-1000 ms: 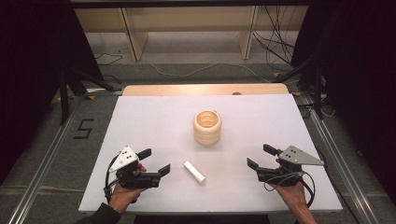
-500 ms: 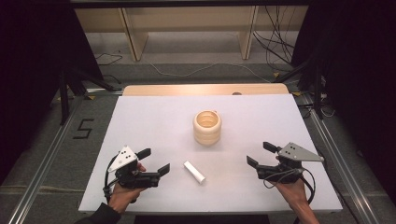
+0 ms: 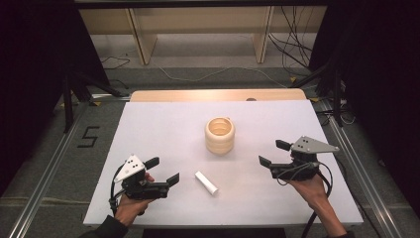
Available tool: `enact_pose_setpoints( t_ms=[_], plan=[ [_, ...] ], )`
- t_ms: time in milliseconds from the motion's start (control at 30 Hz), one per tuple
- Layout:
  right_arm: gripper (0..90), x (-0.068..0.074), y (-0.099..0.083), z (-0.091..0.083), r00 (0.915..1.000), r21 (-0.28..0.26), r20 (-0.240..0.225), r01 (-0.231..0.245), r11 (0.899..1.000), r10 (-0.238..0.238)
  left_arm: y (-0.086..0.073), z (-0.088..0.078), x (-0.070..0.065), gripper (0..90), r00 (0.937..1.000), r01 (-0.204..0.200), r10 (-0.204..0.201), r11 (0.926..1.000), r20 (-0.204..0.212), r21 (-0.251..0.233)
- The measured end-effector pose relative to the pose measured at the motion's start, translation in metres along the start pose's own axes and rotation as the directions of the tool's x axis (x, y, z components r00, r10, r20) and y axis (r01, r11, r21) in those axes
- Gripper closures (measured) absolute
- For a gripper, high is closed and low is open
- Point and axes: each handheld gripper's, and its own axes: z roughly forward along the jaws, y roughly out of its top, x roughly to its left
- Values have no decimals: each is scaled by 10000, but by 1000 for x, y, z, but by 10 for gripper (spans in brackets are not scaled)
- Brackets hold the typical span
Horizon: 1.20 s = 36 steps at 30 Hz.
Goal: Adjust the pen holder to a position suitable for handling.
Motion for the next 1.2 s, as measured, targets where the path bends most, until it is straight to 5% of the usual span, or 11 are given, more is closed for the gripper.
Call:
enact_pose_setpoints(
  t_ms=[500, 833, 1067, 1200],
  plan=[
    [205, -3, 54, 22, 9980, 625, -250, 594, 9963, -580, 0, 1, 1, 38, 10000, -9, 9, 10000, 25, 12],
    [205, -2, 72, 45, 9947, 1132, -649, 868, 9898, -799, 0, 0, 1, 38, 10000, 20, -20, 10000, 37, 1],
    [221, 1, 84, 69, 9865, 1909, -1107, 1400, 9716, -1204, 0, 1, 1, 38, 10000, 11, -11, 10000, 41, 4],
    [234, 5, 92, 89, 9772, 2564, -1416, 1904, 9476, -1580, 1, 0, 2, 38, 10000, 36, -36, 10000, 18, -29]
  ],
)
